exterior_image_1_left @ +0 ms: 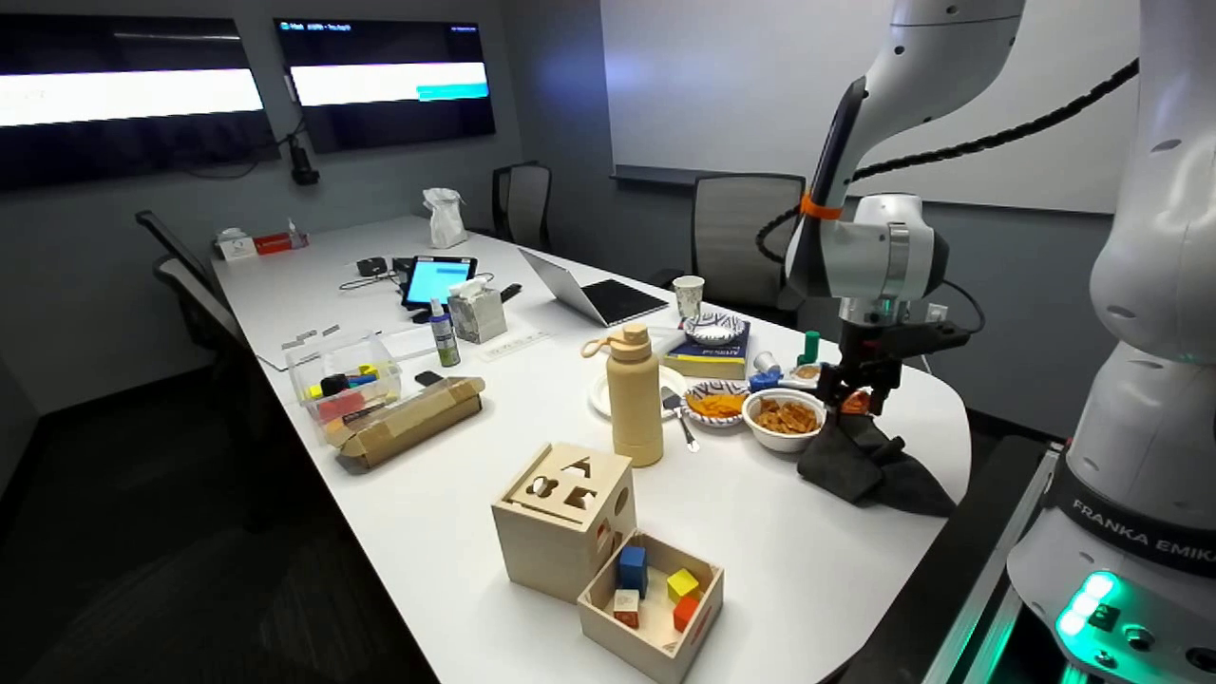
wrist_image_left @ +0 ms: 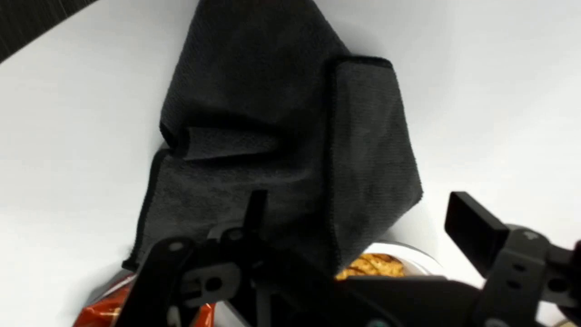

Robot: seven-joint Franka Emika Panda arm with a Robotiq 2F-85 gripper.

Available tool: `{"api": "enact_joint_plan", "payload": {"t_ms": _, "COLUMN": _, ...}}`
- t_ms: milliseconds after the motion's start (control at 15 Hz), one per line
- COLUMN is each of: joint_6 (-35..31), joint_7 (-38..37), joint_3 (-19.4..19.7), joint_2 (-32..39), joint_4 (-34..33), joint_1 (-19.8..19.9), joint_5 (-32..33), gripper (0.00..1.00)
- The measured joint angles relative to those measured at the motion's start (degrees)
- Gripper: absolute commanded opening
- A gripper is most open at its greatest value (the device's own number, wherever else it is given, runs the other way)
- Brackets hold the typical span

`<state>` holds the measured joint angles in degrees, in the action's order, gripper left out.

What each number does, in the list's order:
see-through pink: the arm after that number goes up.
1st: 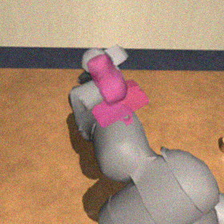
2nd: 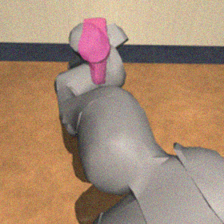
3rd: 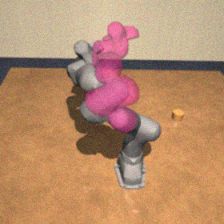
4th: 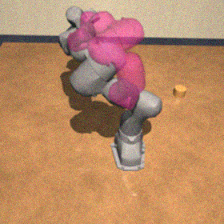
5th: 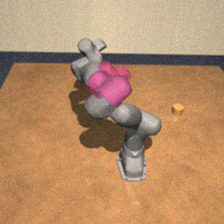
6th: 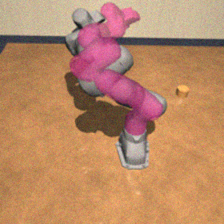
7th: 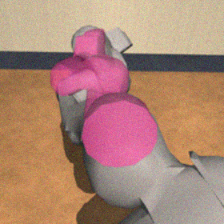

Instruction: Wipe the table using the black towel

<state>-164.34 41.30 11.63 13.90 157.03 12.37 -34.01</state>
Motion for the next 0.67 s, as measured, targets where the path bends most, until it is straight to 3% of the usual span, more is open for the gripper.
{"api": "enact_joint_plan", "payload": {"t_ms": 400, "joint_6": 0.48, "joint_7": 1.46, "joint_3": 0.04, "joint_2": -4.84, "joint_4": -0.01, "joint_1": -8.60, "joint_5": 0.92, "gripper": 1.00}}
{"api": "enact_joint_plan", "payload": {"t_ms": 667, "joint_6": 0.44, "joint_7": -0.84, "joint_3": 0.19, "joint_2": -7.27, "joint_4": 0.00, "joint_1": -14.96, "joint_5": 5.46, "gripper": 1.00}}
